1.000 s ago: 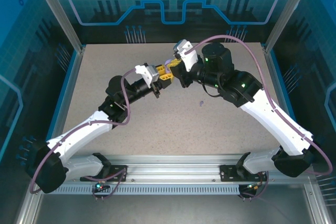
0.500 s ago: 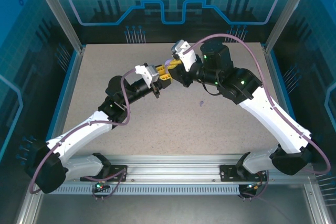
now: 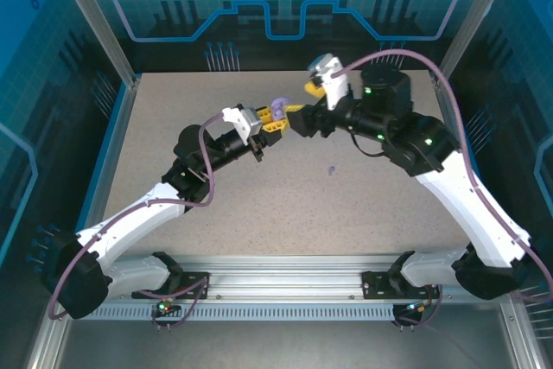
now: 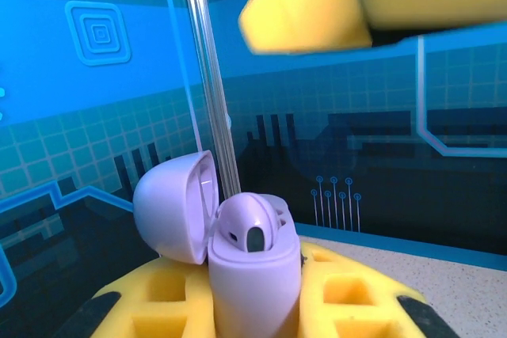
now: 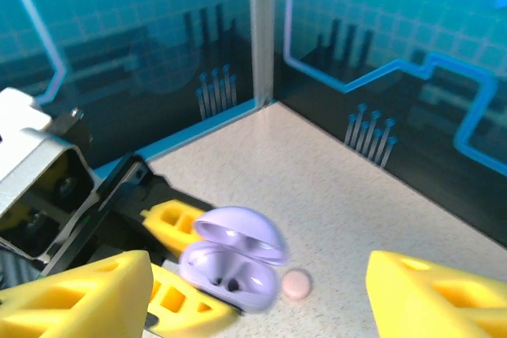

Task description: Insert the wireless bluetooth earbuds into the charging case

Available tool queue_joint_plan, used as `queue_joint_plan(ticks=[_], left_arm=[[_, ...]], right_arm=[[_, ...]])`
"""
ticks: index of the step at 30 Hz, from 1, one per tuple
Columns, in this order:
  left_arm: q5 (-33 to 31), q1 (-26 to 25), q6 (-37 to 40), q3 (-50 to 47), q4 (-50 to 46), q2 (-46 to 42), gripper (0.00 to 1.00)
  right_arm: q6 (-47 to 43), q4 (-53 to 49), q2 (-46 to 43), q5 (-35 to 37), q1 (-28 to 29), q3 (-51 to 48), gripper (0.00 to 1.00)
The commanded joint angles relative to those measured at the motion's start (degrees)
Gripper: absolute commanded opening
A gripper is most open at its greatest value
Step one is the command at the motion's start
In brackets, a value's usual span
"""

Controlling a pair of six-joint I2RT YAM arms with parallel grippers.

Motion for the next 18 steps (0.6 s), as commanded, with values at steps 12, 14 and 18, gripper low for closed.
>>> queue_joint_plan(ticks=[12,14,18], left_arm=[[-1.7,-0.4,1.6,0.2,4.1,-1.6,0.00],[-1.8,-0.4,1.9,0.2,4.1,-1.7,0.00],[-1.9,-0.4,2.4,0.0,3.9,-2.1,0.00]], right_arm=[[29.7,-13.2,4.5,12.7,-15.7,-7.6,0.76],[33.4,-14.7,8.1,12.3,-17.0,-9.2,0.75],[37.9,-15.2,14.4,11.2,-18.4,-11.5,0.75]])
